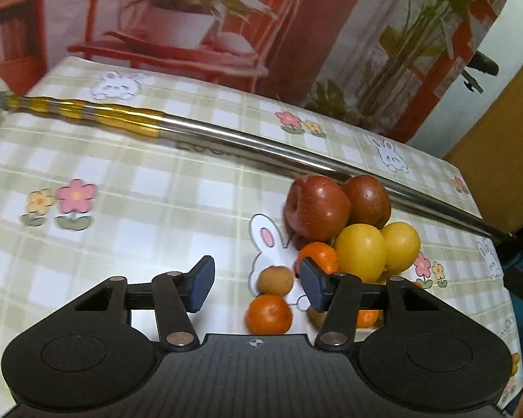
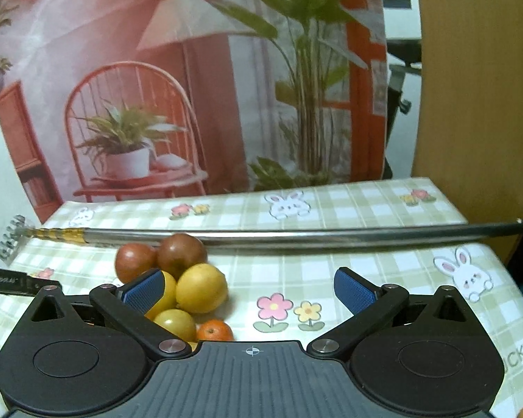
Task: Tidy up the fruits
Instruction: 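Lower the left tool to the fruit pile and grasp a small brown kiwi, then grasp a yellow-green grapefruit with the right tool while the left tool lifts the kiwi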
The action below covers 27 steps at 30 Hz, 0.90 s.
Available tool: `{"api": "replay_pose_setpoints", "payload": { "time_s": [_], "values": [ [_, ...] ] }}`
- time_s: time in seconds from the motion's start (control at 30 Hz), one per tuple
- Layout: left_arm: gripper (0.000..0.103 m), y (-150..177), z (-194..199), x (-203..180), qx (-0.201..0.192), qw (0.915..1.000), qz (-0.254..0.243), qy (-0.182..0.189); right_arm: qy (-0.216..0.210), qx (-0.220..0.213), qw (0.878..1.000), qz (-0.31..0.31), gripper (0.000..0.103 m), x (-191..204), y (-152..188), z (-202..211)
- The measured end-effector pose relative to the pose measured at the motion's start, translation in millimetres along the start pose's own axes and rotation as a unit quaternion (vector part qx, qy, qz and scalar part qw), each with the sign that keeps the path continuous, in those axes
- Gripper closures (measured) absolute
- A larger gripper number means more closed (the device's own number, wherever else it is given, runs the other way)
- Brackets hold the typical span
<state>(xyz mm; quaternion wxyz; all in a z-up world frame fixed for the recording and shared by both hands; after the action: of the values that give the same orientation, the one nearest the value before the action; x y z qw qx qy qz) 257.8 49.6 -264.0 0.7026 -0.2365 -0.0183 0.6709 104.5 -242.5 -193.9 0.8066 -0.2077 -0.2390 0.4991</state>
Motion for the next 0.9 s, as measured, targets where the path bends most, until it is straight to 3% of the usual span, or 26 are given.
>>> {"api": "replay_pose_setpoints", "payload": {
  "time_s": [0.33, 0.47, 0.67, 0.9],
  "values": [
    [0.056, -12.2, -33.6, -6.0, 0.047, 0.9987, -0.002, 0.018, -0.012, 0.03, 0.999, -0.029, 0.0, -12.9, 1.2, -26.8],
    [0.073, -9.8, -39.9, -8.4, 0.058, 0.9981, -0.009, 0.019, -0.013, 0.037, 0.999, -0.033, 0.0, -15.4, 2.3, -31.2],
    [0.073, -6.6, -37.5, -18.2, 0.04, 0.998, -0.049, -0.011, -0.016, 0.042, 0.998, -0.037, 0.0, -17.6, 1.4, -34.8],
    [0.073, -4.4, -16.9, -27.1, 0.005, 0.9972, -0.074, -0.008, -0.026, 0.054, 0.998, -0.029, 0.0, -13.6, 4.3, -41.2]
  ]
}}
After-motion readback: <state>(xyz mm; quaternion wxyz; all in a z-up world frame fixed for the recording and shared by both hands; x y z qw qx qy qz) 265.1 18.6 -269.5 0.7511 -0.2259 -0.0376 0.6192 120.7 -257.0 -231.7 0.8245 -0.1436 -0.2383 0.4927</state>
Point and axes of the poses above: each gripper's, at about its wrist camera, not at the fingertips, and z roughly against the way its jaws point, x to its left, y to its underside, the point moved 1 cm from there along -z, roughly the way its jaws point, and after that the axes turned 14 degrees about x, right-handed, at the moved point
